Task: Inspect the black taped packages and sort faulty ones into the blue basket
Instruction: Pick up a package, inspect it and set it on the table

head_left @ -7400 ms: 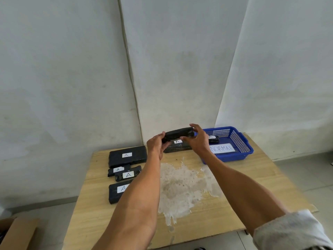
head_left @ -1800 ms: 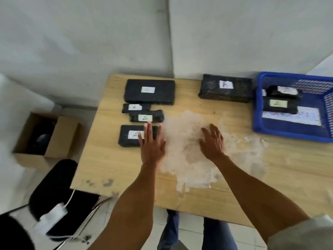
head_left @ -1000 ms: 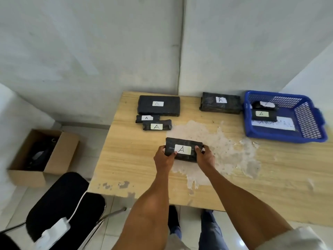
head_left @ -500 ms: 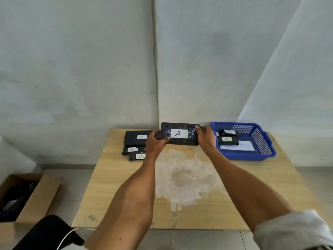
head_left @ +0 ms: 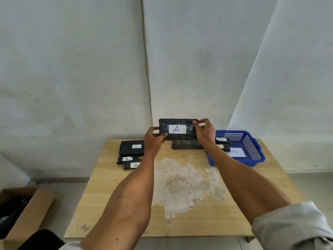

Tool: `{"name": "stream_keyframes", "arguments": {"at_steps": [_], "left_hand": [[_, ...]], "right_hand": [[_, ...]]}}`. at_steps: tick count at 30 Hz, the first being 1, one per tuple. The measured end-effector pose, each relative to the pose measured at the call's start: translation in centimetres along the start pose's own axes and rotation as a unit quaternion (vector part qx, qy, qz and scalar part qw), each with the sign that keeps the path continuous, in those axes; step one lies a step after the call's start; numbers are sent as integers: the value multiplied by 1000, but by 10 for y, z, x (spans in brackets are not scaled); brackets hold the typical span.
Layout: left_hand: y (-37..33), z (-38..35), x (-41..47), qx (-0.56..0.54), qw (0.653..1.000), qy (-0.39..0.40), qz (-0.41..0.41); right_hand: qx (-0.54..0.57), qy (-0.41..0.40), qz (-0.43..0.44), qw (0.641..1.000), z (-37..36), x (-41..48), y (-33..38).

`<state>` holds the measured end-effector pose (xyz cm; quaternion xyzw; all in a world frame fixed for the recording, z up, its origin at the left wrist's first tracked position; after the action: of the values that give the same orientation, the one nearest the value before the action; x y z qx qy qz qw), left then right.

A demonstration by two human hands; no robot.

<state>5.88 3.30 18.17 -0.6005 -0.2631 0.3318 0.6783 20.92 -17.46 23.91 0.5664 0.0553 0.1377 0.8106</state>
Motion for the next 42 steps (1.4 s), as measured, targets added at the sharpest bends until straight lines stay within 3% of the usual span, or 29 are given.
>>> {"name": "stream_keyframes", "arguments": {"at_steps": [2, 6, 26, 29, 33, 36, 38, 42], "left_hand": [[3, 1, 0, -39, 997, -21, 62], [0, 14, 5, 9, 989, -86, 120], [-25, 19, -7, 45, 983, -155, 84], [-24, 15, -3, 37, 985, -144, 83], [-14, -5, 1, 32, 995, -54, 83], [2, -20, -4, -27, 992, 14, 119], [6, -32, -9, -113, 982, 51, 145], [2, -38, -10, -192, 969, 0, 153]], "right_hand": [[11, 50, 15, 999, -8, 0, -4], [-1, 173, 43, 984, -24, -12, -14], [51, 136, 55, 988, -14, -16, -18], [38, 126, 55, 990, -11, -13, -20], [73, 109, 4, 991, -7, 0, -27], [173, 95, -85, 977, -5, 7, -30], [180, 74, -90, 977, -2, 12, -25], [187, 54, -80, 978, -3, 22, -22]]}}
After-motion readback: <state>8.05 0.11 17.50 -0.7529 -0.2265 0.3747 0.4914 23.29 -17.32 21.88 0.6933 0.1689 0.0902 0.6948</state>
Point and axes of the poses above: each hand's wrist, its own x-axis towards the middle knuckle, its own z-axis out of the back of the hand, y = z × x, the point moved 8 cm from there along x, towards the middle knuckle, and after that the axes turned 5 degrees about x, right-handed, at the moved point
